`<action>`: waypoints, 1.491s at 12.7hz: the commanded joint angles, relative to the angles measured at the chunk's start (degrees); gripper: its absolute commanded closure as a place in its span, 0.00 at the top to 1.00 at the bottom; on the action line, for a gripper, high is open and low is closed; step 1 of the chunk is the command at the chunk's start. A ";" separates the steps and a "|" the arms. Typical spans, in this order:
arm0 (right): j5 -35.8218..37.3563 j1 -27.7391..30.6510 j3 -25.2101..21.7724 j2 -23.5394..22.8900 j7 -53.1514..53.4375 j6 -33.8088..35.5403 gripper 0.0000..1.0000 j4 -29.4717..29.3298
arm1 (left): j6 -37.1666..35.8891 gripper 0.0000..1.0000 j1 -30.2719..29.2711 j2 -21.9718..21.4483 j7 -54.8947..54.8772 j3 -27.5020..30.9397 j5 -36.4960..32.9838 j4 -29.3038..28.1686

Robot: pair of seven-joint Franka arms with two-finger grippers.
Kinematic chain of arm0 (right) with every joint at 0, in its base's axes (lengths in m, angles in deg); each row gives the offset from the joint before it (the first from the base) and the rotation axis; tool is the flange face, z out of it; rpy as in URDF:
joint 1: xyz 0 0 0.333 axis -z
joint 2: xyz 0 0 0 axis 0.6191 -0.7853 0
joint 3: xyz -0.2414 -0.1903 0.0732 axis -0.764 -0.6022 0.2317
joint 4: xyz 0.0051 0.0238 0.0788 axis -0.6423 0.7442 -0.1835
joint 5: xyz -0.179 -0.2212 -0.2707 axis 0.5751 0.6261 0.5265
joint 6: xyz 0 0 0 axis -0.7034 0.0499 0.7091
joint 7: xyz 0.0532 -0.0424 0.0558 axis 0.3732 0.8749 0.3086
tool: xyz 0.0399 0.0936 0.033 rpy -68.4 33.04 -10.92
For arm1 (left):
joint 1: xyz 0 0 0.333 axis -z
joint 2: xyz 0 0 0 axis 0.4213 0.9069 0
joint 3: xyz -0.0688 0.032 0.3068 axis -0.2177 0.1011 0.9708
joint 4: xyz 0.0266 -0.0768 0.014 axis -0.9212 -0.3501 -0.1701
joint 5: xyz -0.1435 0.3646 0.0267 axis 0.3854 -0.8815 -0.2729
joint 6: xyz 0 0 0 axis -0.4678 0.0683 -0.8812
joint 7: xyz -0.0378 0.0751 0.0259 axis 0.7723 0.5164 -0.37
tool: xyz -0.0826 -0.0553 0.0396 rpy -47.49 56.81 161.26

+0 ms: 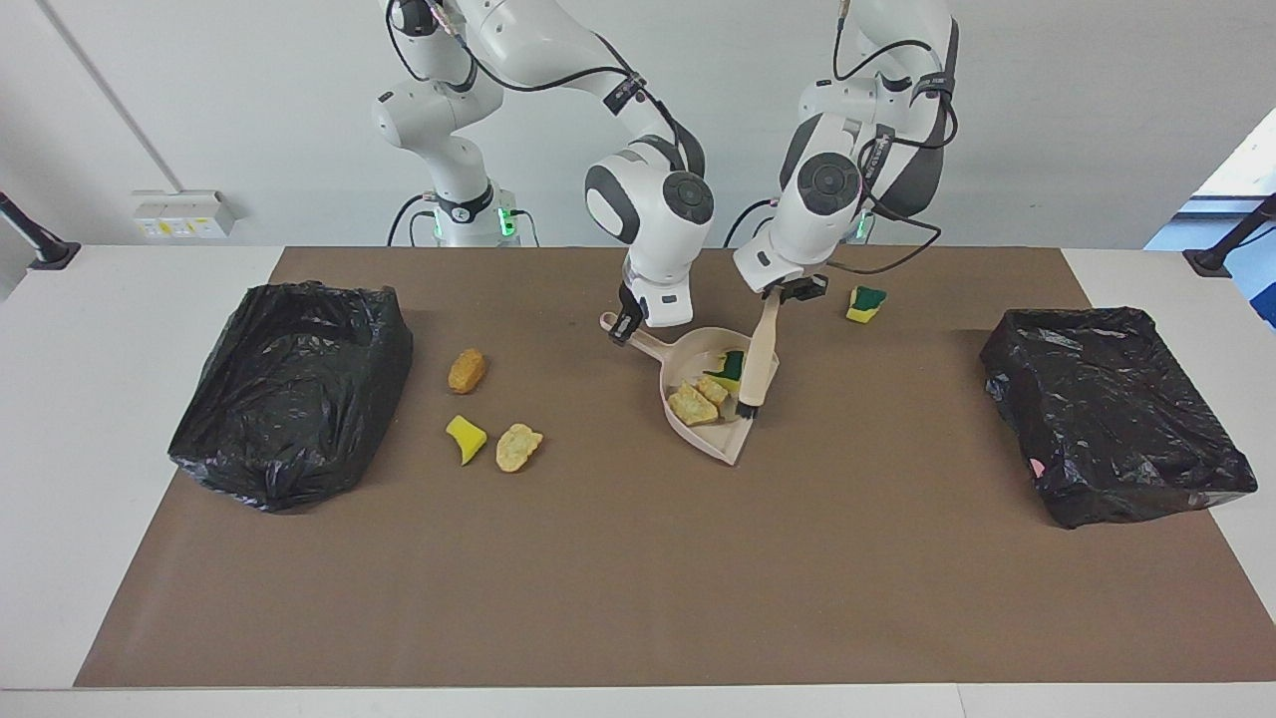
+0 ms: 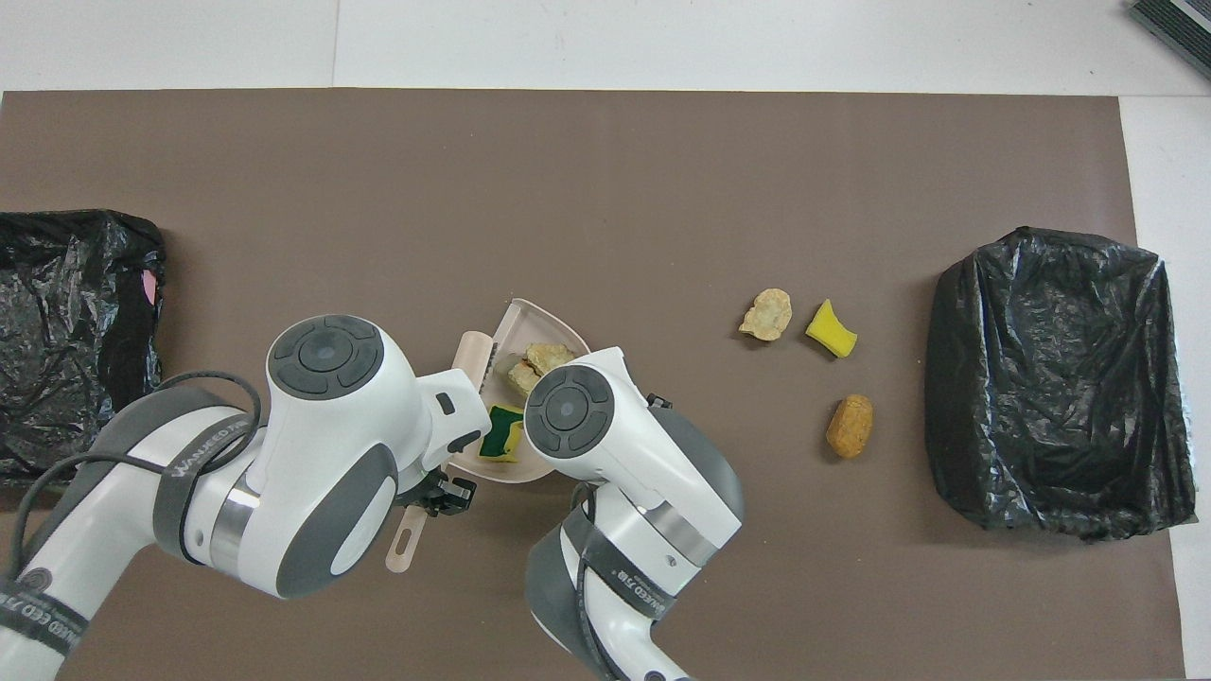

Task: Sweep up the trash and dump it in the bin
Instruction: 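Sweep the crusts and sponges into the dustpan with the left gripper's brush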

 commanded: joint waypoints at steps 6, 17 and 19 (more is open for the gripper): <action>1.41 0.09 0.22 0.50 -6.55 0.81 0.00 -0.29 | -9.78 0.00 -3.88 -7.40 17.29 3.44 0.63 -2.06; -2.27 -0.52 1.18 10.68 -15.79 8.39 0.00 4.35 | -11.74 0.00 -6.87 -27.71 39.10 3.89 -0.96 -25.69; -2.28 -2.37 1.36 13.14 -15.97 3.31 0.00 9.26 | -11.56 0.00 -9.50 -28.95 39.02 4.93 -1.04 -28.06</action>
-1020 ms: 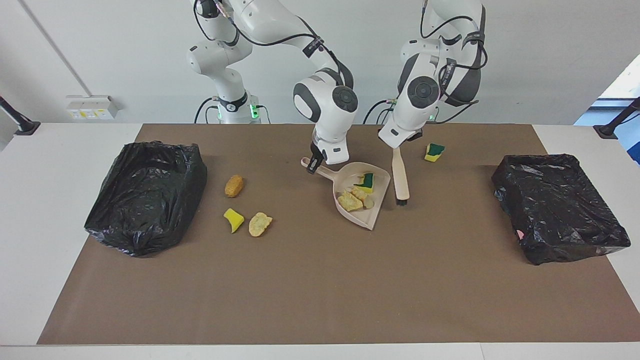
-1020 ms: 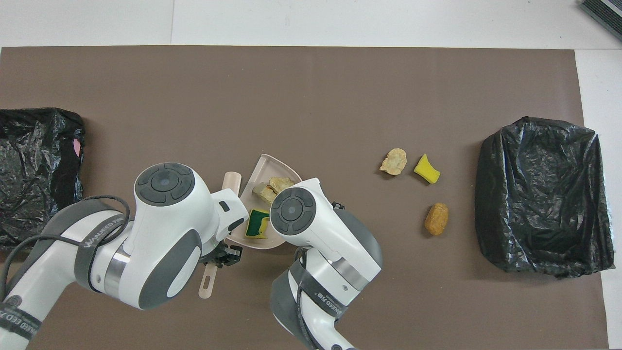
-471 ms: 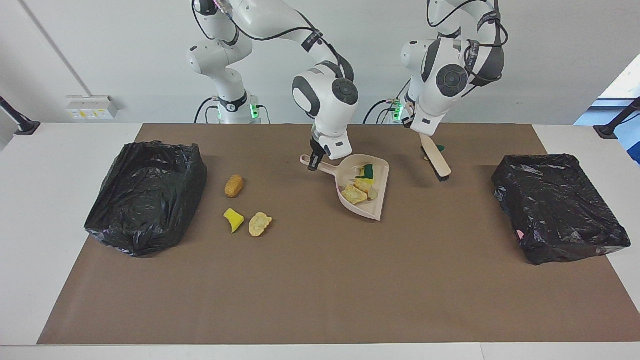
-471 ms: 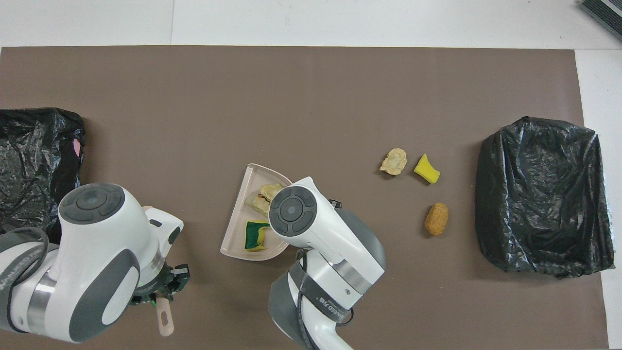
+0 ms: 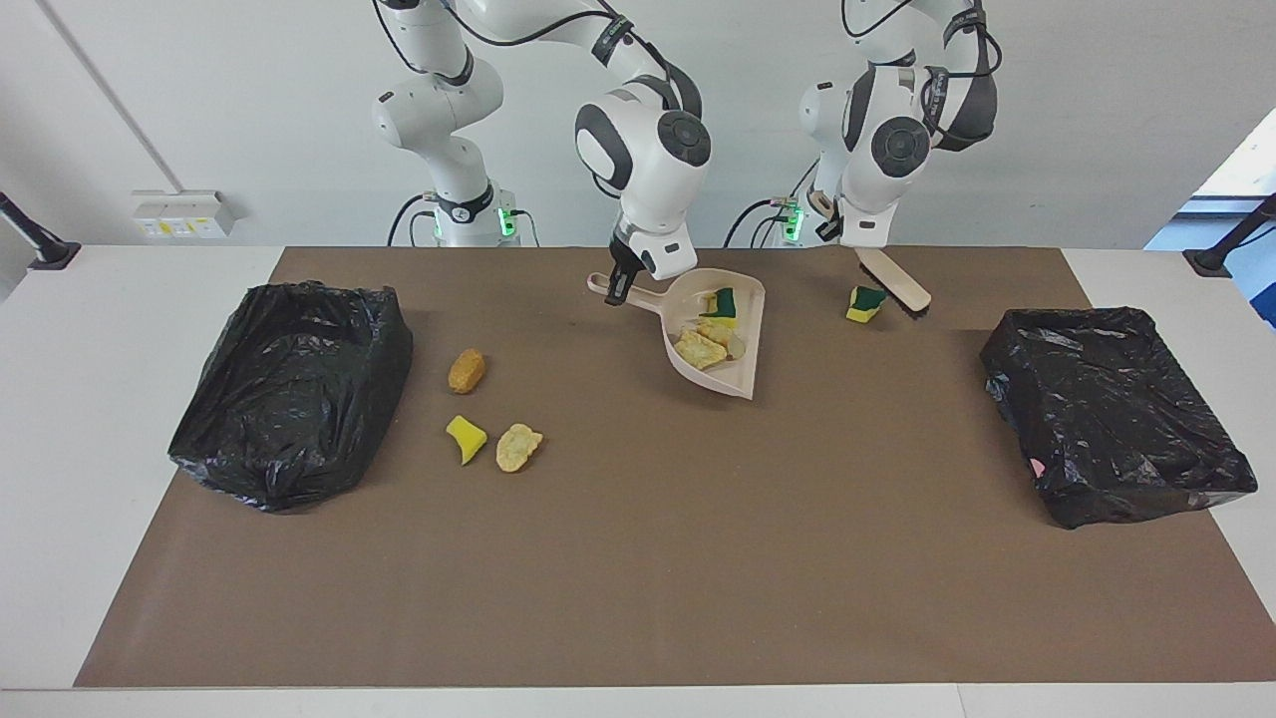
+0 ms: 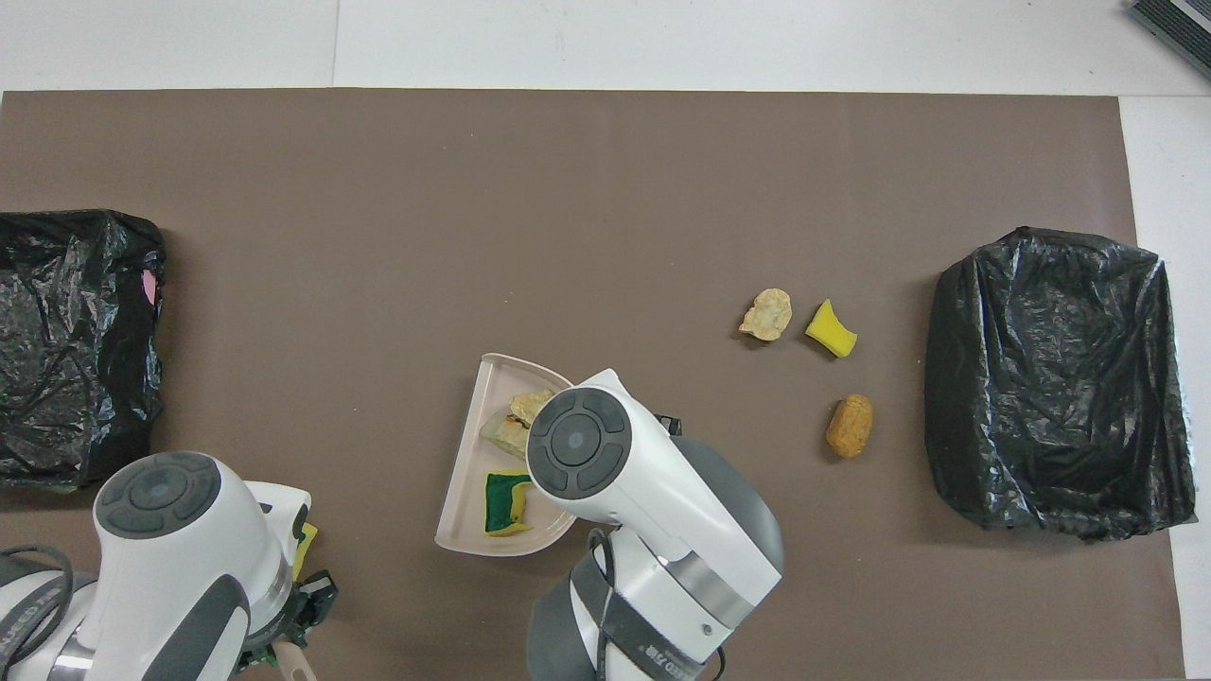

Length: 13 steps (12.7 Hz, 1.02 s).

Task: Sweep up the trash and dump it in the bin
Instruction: 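Sweep the crusts and sponges into the dustpan with the left gripper's brush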

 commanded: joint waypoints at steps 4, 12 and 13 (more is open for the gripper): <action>-1.34 -0.82 0.11 5.09 -8.53 -8.89 0.00 10.17 | 2.16 0.00 -2.67 -4.62 -0.57 0.88 -0.45 -8.66; 1.03 -6.36 0.28 6.32 12.56 -9.15 0.00 12.90 | 6.20 0.00 -2.76 -3.48 -18.05 0.79 -0.37 -9.55; 1.12 -6.36 0.28 6.32 12.47 -9.07 0.00 12.90 | 8.04 0.00 -2.76 -3.21 -19.11 0.71 -0.28 -9.55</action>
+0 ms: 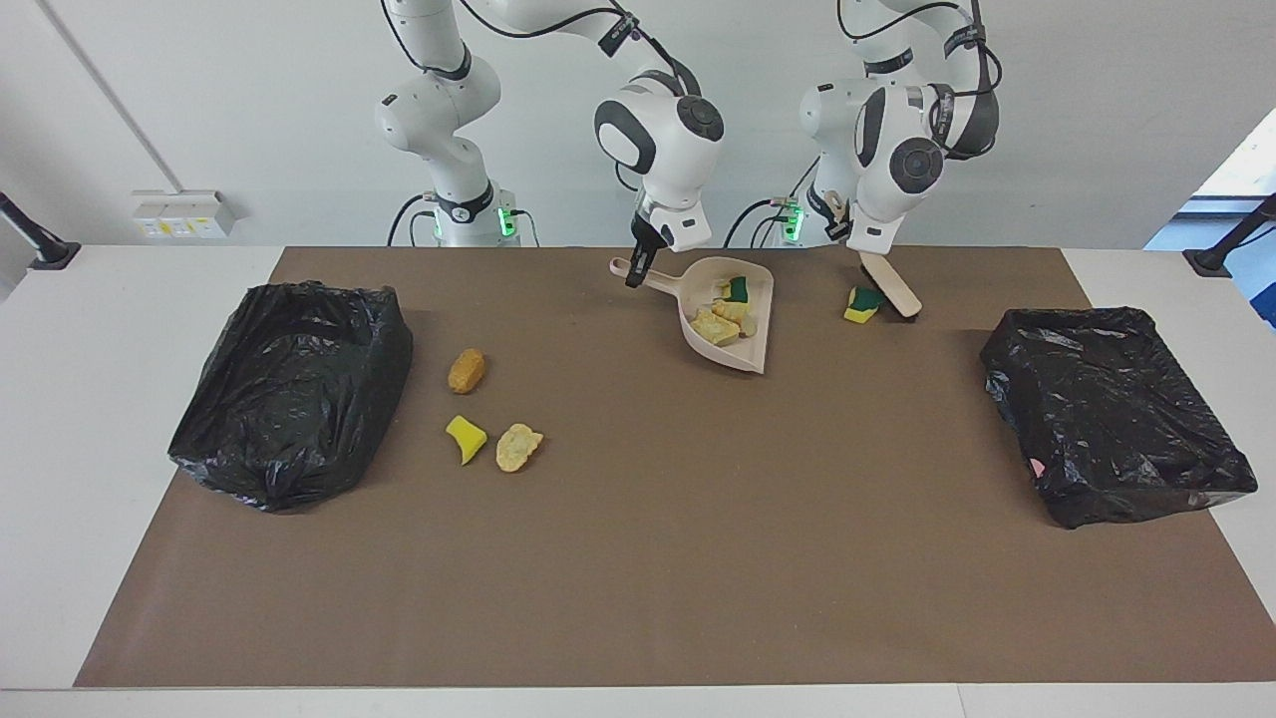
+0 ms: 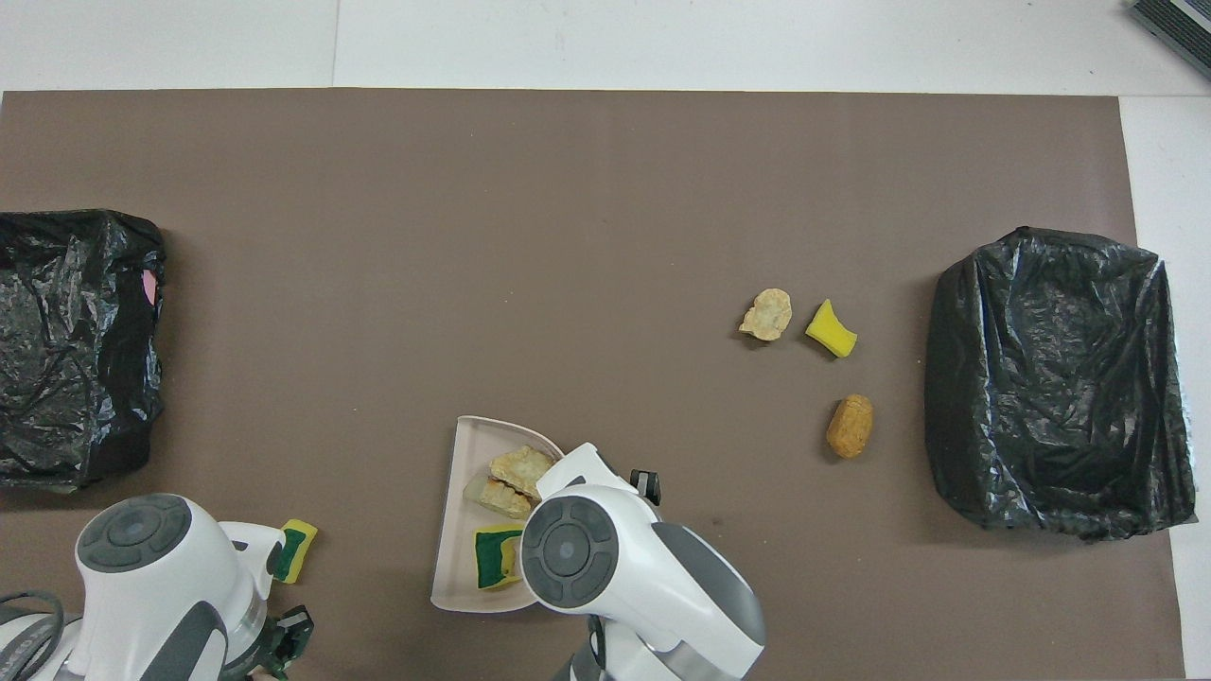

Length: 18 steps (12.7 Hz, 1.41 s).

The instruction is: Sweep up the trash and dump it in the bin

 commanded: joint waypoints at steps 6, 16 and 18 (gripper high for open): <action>3.89 0.57 -0.08 1.79 -1.00 3.77 0.00 1.56 | 9.75 0.00 0.12 1.96 -5.50 -0.35 2.27 -0.53; 4.51 0.66 -0.08 1.88 1.54 6.68 0.00 1.38 | 19.34 0.00 9.51 9.70 -8.84 -1.84 6.15 3.69; 4.42 0.66 -0.08 1.88 1.54 6.60 0.00 1.38 | 19.61 0.00 9.35 9.44 -9.20 -7.43 6.15 4.48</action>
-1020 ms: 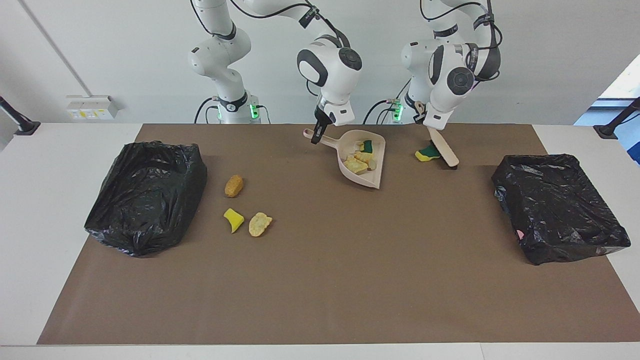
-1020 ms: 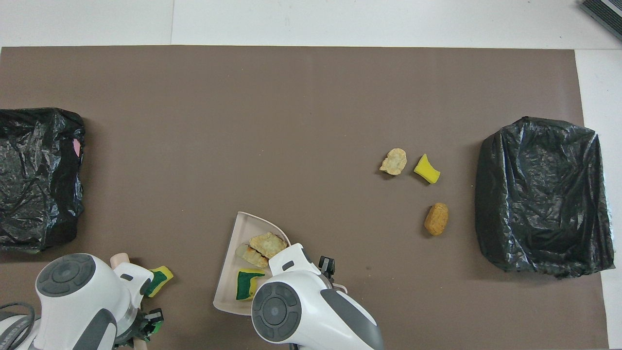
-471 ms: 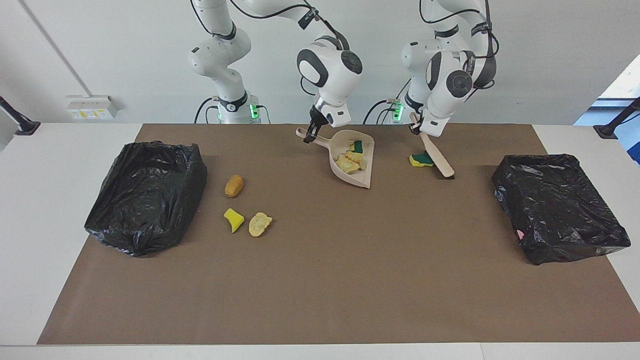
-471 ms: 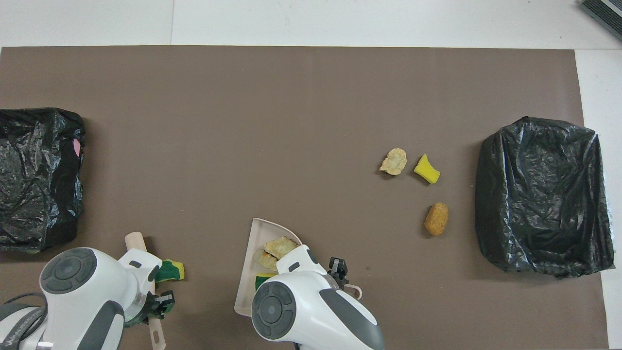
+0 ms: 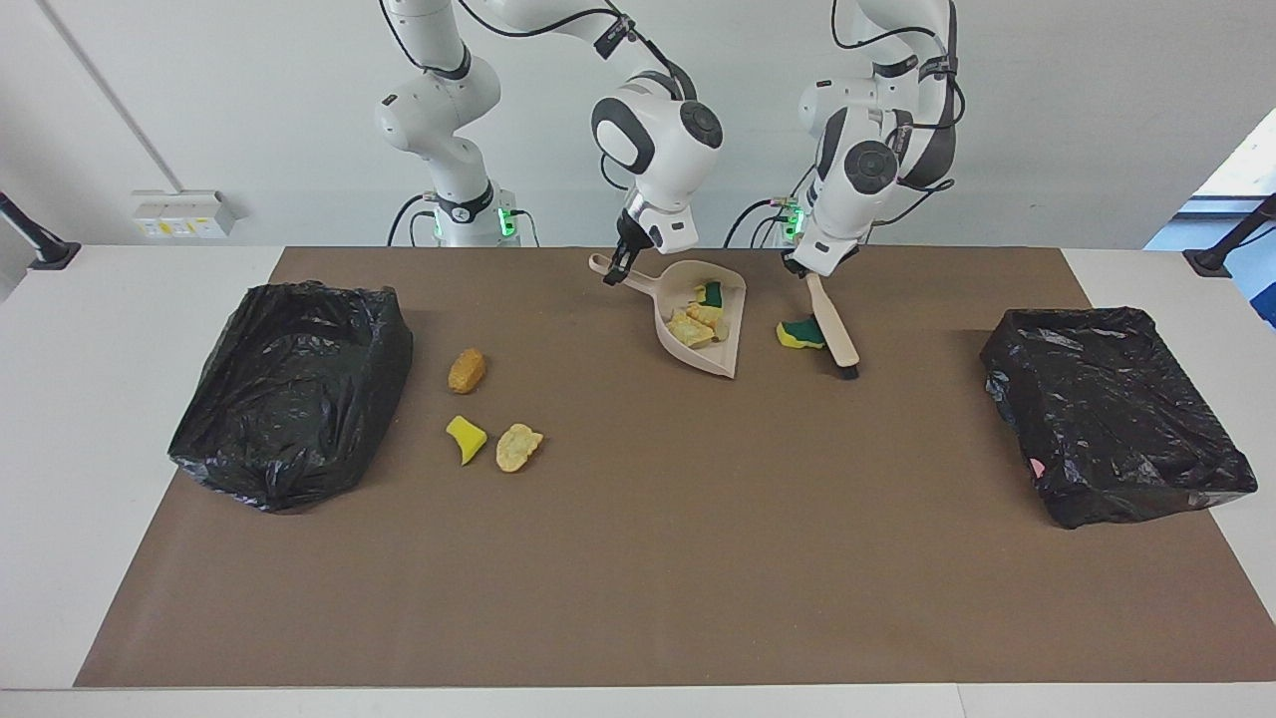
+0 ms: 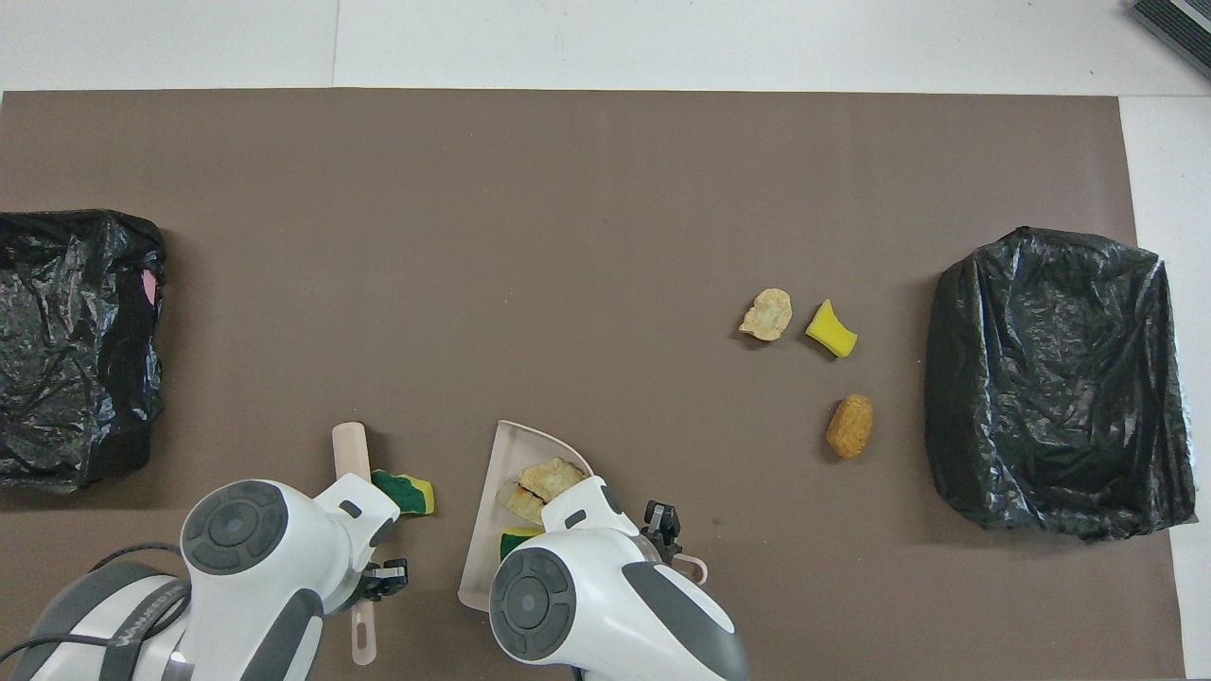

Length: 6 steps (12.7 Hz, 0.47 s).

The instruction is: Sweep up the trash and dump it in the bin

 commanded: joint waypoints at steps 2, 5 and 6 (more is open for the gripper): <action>0.44 0.55 0.27 1.55 1.30 0.72 0.00 0.78 | 0.77 0.00 0.92 0.85 -0.94 -6.08 0.93 2.15; 0.35 0.55 0.27 1.37 1.30 0.72 0.00 0.60 | 1.30 0.00 2.23 0.85 -1.03 -6.70 1.98 2.43; 0.35 0.55 0.27 1.37 1.30 0.72 0.00 0.51 | 1.65 0.00 3.19 0.94 -1.21 -6.70 4.60 2.43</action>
